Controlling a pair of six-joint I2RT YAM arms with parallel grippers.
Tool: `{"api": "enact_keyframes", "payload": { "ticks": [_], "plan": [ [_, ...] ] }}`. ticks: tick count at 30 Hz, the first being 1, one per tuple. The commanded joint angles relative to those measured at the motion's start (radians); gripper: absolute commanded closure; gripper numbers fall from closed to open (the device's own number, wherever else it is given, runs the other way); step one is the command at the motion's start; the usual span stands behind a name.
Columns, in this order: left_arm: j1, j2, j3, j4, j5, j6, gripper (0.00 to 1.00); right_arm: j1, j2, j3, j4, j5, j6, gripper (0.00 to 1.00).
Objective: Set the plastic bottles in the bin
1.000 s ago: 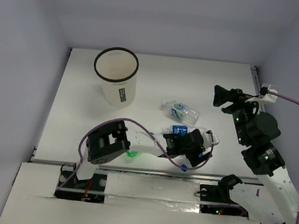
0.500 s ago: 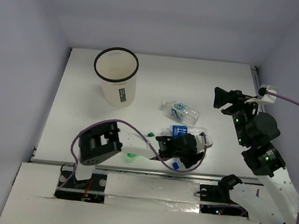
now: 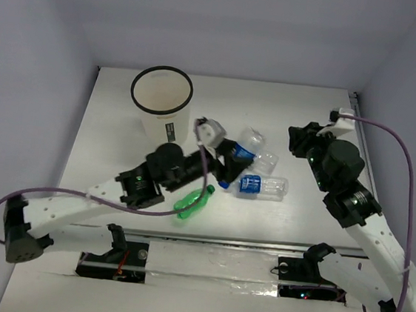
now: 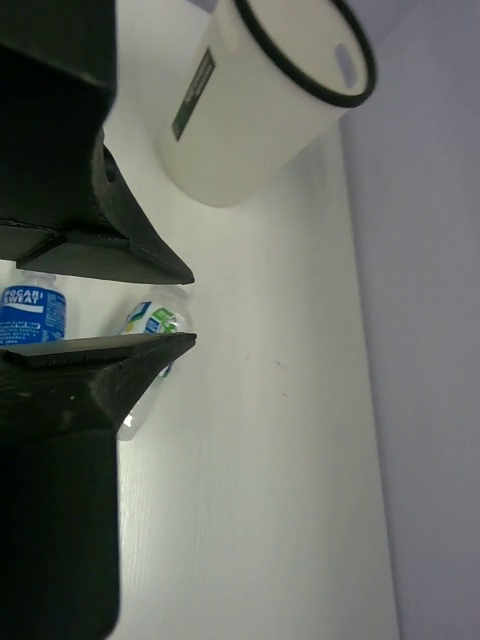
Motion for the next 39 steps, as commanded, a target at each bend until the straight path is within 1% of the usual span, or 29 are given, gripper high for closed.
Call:
{"api": "enact_keyframes", "payload": {
  "ticks": [1, 2, 3, 4, 5, 6, 7, 9, 10, 13, 14, 15, 17, 18, 21, 24, 27, 29, 33, 39],
  "plan": [
    [0.134, -0.120, -0.065, 0.045, -0.082, -0.049, 0.75, -0.006, 0.061, 0.014, -0.012, -0.063, -0.041, 0.68],
    [0.172, -0.148, -0.071, 0.052, -0.085, -0.066, 0.75, -0.015, 0.087, 0.020, -0.019, -0.072, -0.045, 0.68],
    [0.207, -0.189, -0.068, 0.046, -0.120, -0.107, 0.75, -0.024, 0.154, 0.021, -0.026, -0.109, -0.064, 0.66],
    [0.279, -0.202, -0.062, 0.038, -0.128, -0.124, 0.76, -0.033, 0.192, 0.029, -0.038, -0.141, -0.073, 0.63],
    [0.311, -0.222, -0.056, 0.035, -0.128, -0.141, 0.76, -0.033, 0.234, 0.052, -0.058, -0.167, -0.094, 0.58],
    [0.337, -0.226, -0.051, 0.039, -0.116, -0.155, 0.76, -0.042, 0.272, 0.063, -0.064, -0.228, -0.110, 0.52],
    [0.360, -0.229, -0.036, 0.042, -0.118, -0.169, 0.76, -0.043, 0.354, 0.079, -0.076, -0.265, -0.130, 0.38],
    [0.414, -0.219, -0.016, 0.049, -0.136, -0.180, 0.77, -0.043, 0.436, 0.141, -0.118, -0.325, -0.177, 0.26],
    [0.433, -0.213, 0.010, 0.050, -0.142, -0.193, 0.77, -0.043, 0.513, 0.159, -0.128, -0.330, -0.194, 0.16],
    [0.500, -0.183, 0.045, 0.067, -0.173, -0.230, 0.77, -0.043, 0.623, 0.248, -0.197, -0.330, -0.254, 0.07],
    [0.521, -0.176, 0.052, 0.073, -0.170, -0.261, 0.77, -0.043, 0.695, 0.271, -0.239, -0.330, -0.268, 0.06],
    [0.564, -0.161, 0.065, 0.088, -0.145, -0.275, 0.77, -0.043, 0.728, 0.314, -0.256, -0.323, -0.289, 0.05],
    [0.607, -0.127, 0.081, 0.105, -0.115, -0.313, 0.77, -0.043, 0.788, 0.351, -0.294, -0.324, -0.344, 0.03],
    [0.652, -0.111, 0.092, 0.111, -0.089, -0.322, 0.77, -0.043, 0.843, 0.371, -0.314, -0.330, -0.357, 0.03],
    [0.715, -0.055, 0.141, 0.108, -0.055, -0.353, 0.77, -0.043, 0.939, 0.440, -0.380, -0.313, -0.384, 0.02],
    [0.775, -0.004, 0.182, 0.117, -0.050, -0.362, 0.77, -0.043, 0.996, 0.495, -0.429, -0.307, -0.410, 0.01],
    [0.811, 0.046, 0.220, 0.125, -0.065, -0.336, 0.77, -0.043, 1.056, 0.538, -0.458, -0.306, -0.436, 0.01],
    [0.821, 0.085, 0.256, 0.122, -0.091, -0.293, 0.77, -0.043, 1.101, 0.566, -0.492, -0.304, -0.455, 0.01],
    [0.856, 0.131, 0.274, 0.156, -0.134, -0.227, 0.77, -0.043, 1.162, 0.632, -0.523, -0.281, -0.473, 0.01],
    [0.875, 0.204, 0.263, 0.236, -0.174, -0.105, 0.77, -0.043, 1.234, 0.710, -0.549, -0.217, -0.493, 0.10]
  ]
}}
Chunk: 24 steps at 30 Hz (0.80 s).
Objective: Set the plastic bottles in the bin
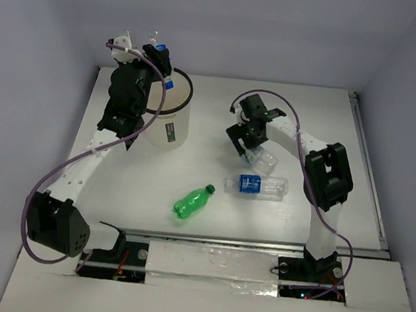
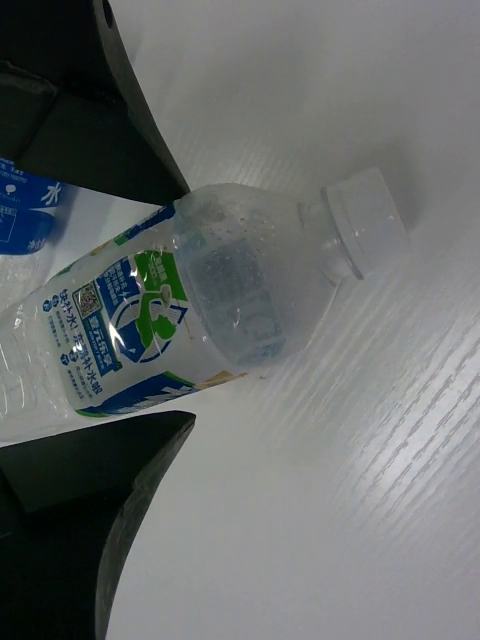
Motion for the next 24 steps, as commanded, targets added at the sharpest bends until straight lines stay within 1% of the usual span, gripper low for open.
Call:
{"api": "enact_keyframes", "payload": {
  "ticks": [1, 3, 4, 6, 9, 10, 11, 16, 18, 23, 24],
  "plan": [
    [0.010, 0.031, 0.041, 0.115, -0.038, 0.109, 0.77, -0.003, 0.014, 0.065, -0.031, 0.058, -0.033, 0.13],
    [0.010, 0.054, 0.038, 0.142, -0.055, 0.152, 0.77, -0.003, 0.012, 0.068, -0.020, 0.075, -0.031, 0.16],
    [0.010, 0.059, 0.026, 0.161, -0.061, 0.168, 0.77, -0.003, 0.008, 0.070, -0.018, 0.087, -0.033, 0.20],
    [0.010, 0.076, 0.018, 0.203, -0.081, 0.201, 0.77, -0.003, 0.002, 0.070, -0.005, 0.118, -0.031, 0.21],
    [0.010, 0.106, 0.020, 0.231, -0.098, 0.266, 0.77, -0.003, -0.014, 0.065, 0.027, 0.162, -0.024, 0.28],
    [0.010, 0.112, 0.014, 0.237, -0.101, 0.289, 0.77, -0.003, -0.020, 0.068, 0.034, 0.181, -0.019, 0.32],
    [0.010, 0.122, 0.006, 0.245, -0.103, 0.300, 0.77, -0.014, -0.026, 0.071, 0.041, 0.182, -0.016, 0.33],
    [0.010, 0.148, -0.050, 0.303, -0.153, 0.347, 0.76, -0.025, -0.084, 0.067, 0.101, 0.224, 0.015, 0.35],
    [0.010, 0.165, -0.057, 0.317, -0.153, 0.392, 0.75, -0.035, -0.118, 0.071, 0.123, 0.233, 0.031, 0.35],
    [0.010, 0.186, -0.066, 0.336, -0.156, 0.412, 0.72, -0.035, -0.196, 0.096, 0.153, 0.270, 0.067, 0.37],
    [0.010, 0.189, -0.067, 0.343, -0.159, 0.415, 0.67, -0.035, -0.214, 0.096, 0.161, 0.267, 0.080, 0.37]
  ]
}}
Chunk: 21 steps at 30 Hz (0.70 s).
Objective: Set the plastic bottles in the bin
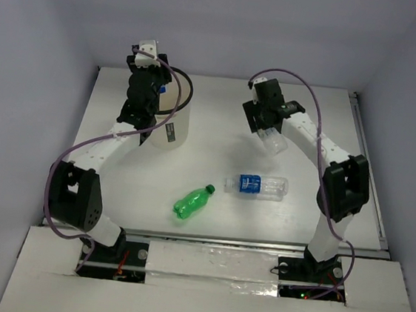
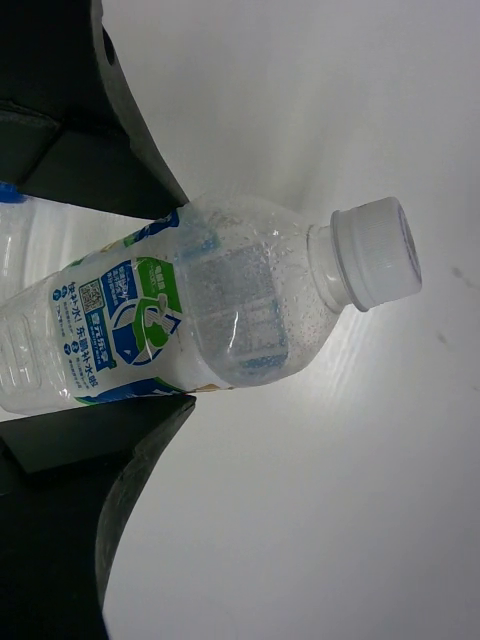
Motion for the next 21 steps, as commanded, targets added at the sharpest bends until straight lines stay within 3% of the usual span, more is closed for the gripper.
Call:
{"api": "enact_keyframes", "payload": {
  "ticks": [1, 5, 6, 10, 16, 21],
  "plan": [
    [0.004, -0.007, -0.005, 0.102, -0.024, 0.044, 0.62, -0.002, -0.134, 0.061, 0.097, 0.030, 0.052, 0.37],
    [0.004, -0.013, -0.014, 0.099, -0.015, 0.027, 0.43, -0.002, -0.231, 0.061, 0.155, -0.016, 0.085, 0.37],
    [0.004, -0.023, -0.017, 0.101, -0.007, 0.019, 0.34, -0.002, -0.246, 0.074, 0.162, -0.038, 0.096, 0.37],
    [0.004, -0.062, -0.014, 0.082, 0.020, -0.018, 0.21, -0.002, -0.317, 0.077, 0.260, -0.260, 0.171, 0.37],
    [0.004, -0.159, 0.007, 0.059, 0.076, -0.114, 0.18, 0.024, -0.397, 0.011, 0.560, -0.544, 0.349, 0.37],
    [0.004, -0.289, 0.033, 0.053, 0.138, -0.206, 0.24, 0.088, -0.377, -0.034, 0.915, -0.633, 0.541, 0.36]
  ]
}}
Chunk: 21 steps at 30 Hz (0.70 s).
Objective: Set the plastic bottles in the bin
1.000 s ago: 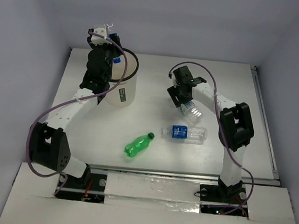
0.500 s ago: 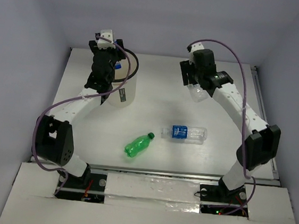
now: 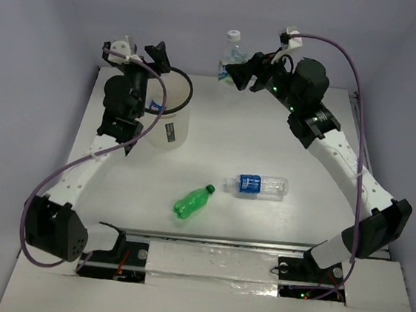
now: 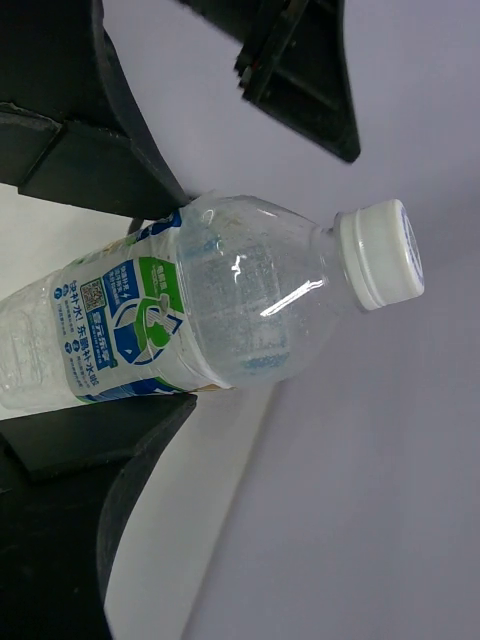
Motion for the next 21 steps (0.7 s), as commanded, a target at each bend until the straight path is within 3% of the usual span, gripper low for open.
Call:
{"api": "enact_keyframes", "payload": {
  "ticks": [1, 5, 9, 15, 21],
  "plan": [
    [0.004, -0.126, 0.051, 0.055, 0.069, -0.104, 0.24, 0.057, 0.043, -0.012, 0.356, -0.129, 0.182, 0.36],
    [0.004, -0.211, 0.077, 0.044, 0.130, -0.155, 0.28, 0.115, 0.176, 0.059, 0.533, -0.107, 0.261, 0.35],
    [0.004, -0.263, 0.125, -0.008, 0.196, -0.169, 0.28, 0.158, 0.325, 0.183, 0.598, -0.082, 0.328, 0.35],
    [0.004, -0.315, 0.141, -0.006, 0.238, -0.170, 0.29, 0.246, 0.550, 0.438, 0.482, 0.015, 0.246, 0.33],
    [0.004, -0.315, 0.146, -0.003, 0.233, -0.156, 0.29, 0.292, 0.611, 0.461, 0.442, 0.052, 0.210, 0.31]
  ]
}}
